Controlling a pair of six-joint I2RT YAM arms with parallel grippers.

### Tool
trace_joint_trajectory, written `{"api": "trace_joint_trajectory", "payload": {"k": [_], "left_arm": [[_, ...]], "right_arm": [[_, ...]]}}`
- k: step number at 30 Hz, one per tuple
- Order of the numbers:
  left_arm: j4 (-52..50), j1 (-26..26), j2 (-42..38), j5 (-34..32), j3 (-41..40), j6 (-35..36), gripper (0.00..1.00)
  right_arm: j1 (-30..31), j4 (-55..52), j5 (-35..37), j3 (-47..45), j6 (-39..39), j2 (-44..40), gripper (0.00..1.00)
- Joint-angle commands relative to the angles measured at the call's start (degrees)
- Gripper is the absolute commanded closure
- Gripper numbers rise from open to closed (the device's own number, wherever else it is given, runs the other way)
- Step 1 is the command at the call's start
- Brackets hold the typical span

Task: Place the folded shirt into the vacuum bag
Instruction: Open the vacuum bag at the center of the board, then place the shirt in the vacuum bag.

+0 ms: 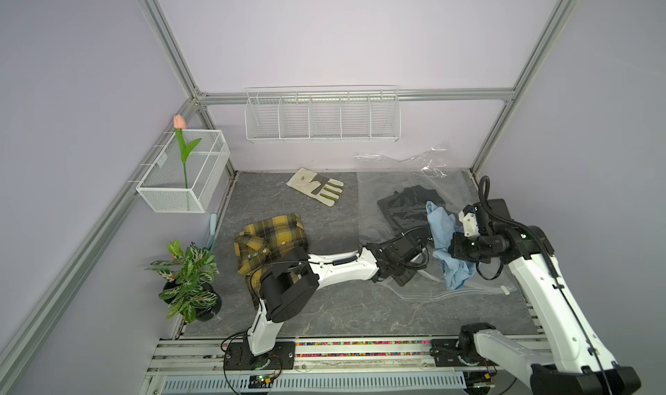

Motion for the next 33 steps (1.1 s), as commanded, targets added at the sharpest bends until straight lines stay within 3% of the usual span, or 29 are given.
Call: {"api": "trace_joint_trajectory", "payload": {"k": [1, 5, 8, 12, 16, 26, 33], "left_arm": [[1.9, 3.3, -4.9, 2.3, 0.5, -6.2, 1.0], [0.8, 6.1, -4.1, 5.9, 3.8, -10.2, 1.0], [-0.4, 7.9, -2.2, 8.7, 7.0, -12.7, 1.0], [-1.6, 9.3, -1.5, 10.4, 11.6, -13.2, 1.0], [-2.6, 11.0, -2.3, 11.0, 15.1, -13.0, 1.0], [-1.5, 13.5, -4.3, 13.1, 19.3, -10.3, 1.0], [0.3, 13.5, -8.6, 16.1, 19.1, -10.4, 1.0]], "right_arm": [[2.1, -7.0, 1.7, 1.8, -0.9, -3.2, 0.93], [6.3, -7.7, -5.7, 6.2, -3.3, -6.1, 0.93], [14.4, -6.8, -10.8, 9.7, -4.8, -6.1, 0.93], [24.1, -3.4, -13.0, 8.1, -4.5, -5.1, 0.93], [28.7, -0.9, -13.3, 3.2, -4.0, -3.3, 0.93], [28.4, 4.7, -11.8, -10.4, 0.0, -1.3, 0.93], [20.5, 10.1, -17.5, -19.7, 0.2, -1.7, 0.93]]}}
